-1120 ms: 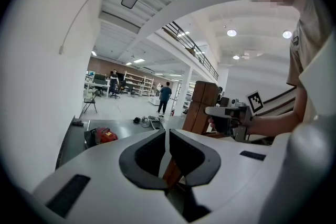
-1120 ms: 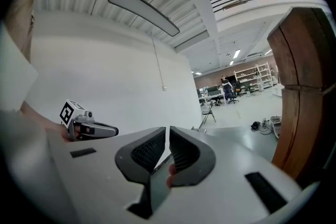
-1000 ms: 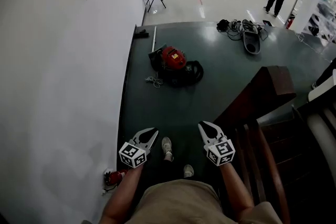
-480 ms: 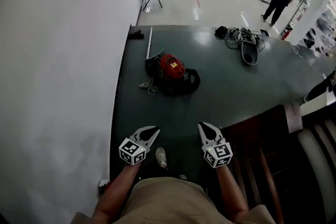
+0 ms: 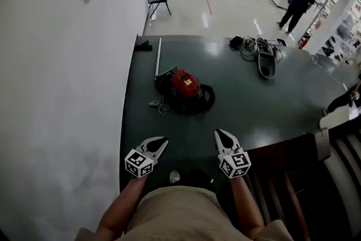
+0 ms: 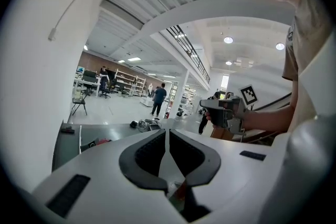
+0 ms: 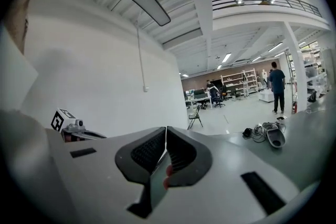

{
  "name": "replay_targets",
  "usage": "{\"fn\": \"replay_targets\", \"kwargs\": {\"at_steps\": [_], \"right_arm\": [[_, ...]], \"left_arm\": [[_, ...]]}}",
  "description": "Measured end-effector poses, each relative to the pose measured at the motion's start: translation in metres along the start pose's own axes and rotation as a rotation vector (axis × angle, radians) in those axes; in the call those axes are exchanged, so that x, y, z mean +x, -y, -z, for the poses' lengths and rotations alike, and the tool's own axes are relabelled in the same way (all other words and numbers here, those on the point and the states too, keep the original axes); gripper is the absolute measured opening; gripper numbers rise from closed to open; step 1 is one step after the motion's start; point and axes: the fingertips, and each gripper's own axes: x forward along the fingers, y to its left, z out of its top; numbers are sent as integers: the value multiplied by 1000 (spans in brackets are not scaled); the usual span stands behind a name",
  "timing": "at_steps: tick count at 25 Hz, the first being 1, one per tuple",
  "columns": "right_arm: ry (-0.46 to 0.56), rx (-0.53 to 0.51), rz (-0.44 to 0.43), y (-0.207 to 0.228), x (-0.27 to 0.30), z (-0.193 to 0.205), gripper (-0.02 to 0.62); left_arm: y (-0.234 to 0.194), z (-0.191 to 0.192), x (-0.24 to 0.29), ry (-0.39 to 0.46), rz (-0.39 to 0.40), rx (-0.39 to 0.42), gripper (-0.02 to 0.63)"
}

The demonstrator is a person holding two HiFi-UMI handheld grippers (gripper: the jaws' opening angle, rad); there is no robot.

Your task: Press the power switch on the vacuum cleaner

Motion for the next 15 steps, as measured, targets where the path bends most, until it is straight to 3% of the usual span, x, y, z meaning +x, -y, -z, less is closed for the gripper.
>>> {"fn": "replay_targets", "kwargs": {"at_steps": [9,15], "right_arm": [[-7,21,18,26,65,-4,14],[-54,30,4,67,137,-1,14]], "left_arm": [[-55,-18,32,-8,2,-11,12],[-110,-37,79,-20,-12,-17,12]]}}
